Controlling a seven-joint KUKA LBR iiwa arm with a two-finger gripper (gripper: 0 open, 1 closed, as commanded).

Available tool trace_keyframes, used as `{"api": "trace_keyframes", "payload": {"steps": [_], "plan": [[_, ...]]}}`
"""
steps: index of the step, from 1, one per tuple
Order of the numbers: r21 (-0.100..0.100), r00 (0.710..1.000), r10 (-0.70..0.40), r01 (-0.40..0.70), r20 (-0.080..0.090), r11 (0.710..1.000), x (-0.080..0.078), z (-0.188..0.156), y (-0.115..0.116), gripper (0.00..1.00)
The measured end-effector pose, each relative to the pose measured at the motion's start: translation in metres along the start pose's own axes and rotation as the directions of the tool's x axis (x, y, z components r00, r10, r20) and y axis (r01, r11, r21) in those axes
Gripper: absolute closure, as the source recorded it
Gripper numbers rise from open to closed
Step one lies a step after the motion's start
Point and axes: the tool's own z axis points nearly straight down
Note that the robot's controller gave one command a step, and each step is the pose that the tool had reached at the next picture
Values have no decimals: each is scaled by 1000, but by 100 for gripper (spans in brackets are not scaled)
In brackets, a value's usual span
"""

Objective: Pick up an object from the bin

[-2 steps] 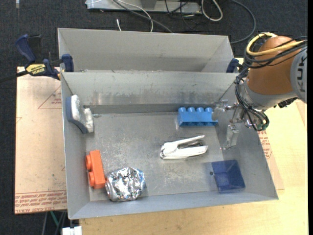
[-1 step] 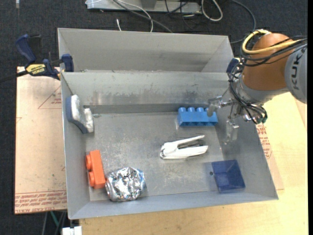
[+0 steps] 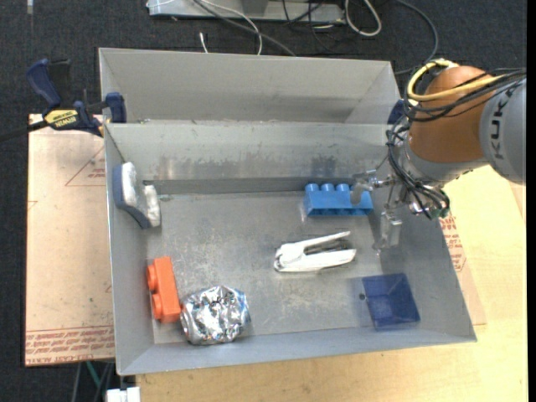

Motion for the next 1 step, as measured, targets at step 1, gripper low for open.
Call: {"api": "trace_keyframes", "payload": {"steps": [1], "plan": [[-5,990,137,-137,-13,991,4,6,7,0]]}}
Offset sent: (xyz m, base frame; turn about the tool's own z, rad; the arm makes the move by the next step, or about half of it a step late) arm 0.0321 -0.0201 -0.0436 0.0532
